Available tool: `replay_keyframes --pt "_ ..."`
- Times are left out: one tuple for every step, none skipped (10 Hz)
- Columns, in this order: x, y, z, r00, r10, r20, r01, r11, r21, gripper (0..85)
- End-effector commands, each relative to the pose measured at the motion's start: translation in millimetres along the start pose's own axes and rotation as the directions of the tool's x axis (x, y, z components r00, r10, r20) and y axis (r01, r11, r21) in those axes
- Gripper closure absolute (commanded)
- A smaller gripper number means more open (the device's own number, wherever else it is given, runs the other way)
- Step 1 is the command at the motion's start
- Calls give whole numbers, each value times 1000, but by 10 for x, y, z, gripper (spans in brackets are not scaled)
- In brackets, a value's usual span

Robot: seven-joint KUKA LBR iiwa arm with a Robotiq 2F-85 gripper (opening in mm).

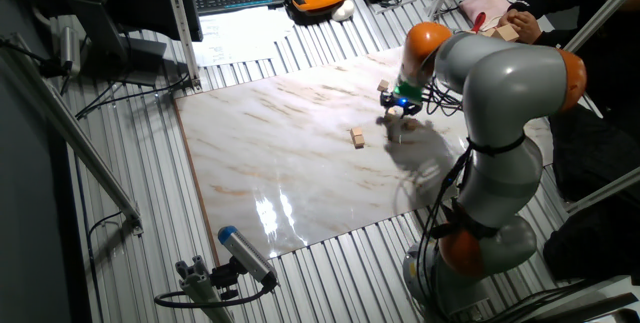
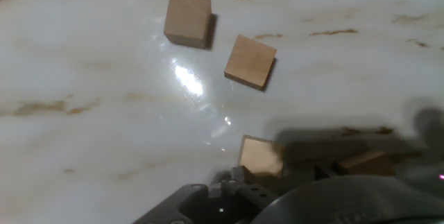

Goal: Stack the blocks into a pyramid shape

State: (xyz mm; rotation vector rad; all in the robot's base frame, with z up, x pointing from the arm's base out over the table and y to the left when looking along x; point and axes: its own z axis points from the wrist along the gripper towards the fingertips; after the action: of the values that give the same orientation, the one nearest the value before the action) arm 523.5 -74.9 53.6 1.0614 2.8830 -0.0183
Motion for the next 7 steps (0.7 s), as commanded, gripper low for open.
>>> replay_keyframes --pt "-3 29 16 998 59 11 -59 998 9 340" --pt "-9 53 14 997 72 18 -73 997 19 340" --pt "-16 50 16 997 72 19 -73 997 19 340" --pt "-26 48 49 997 68 25 -68 997 22 340" --pt "-44 34 92 998 58 30 -59 998 22 340" --pt "-55 27 124 998 55 28 -56 998 15 340" --pt "-58 30 150 998 55 23 -56 998 8 340"
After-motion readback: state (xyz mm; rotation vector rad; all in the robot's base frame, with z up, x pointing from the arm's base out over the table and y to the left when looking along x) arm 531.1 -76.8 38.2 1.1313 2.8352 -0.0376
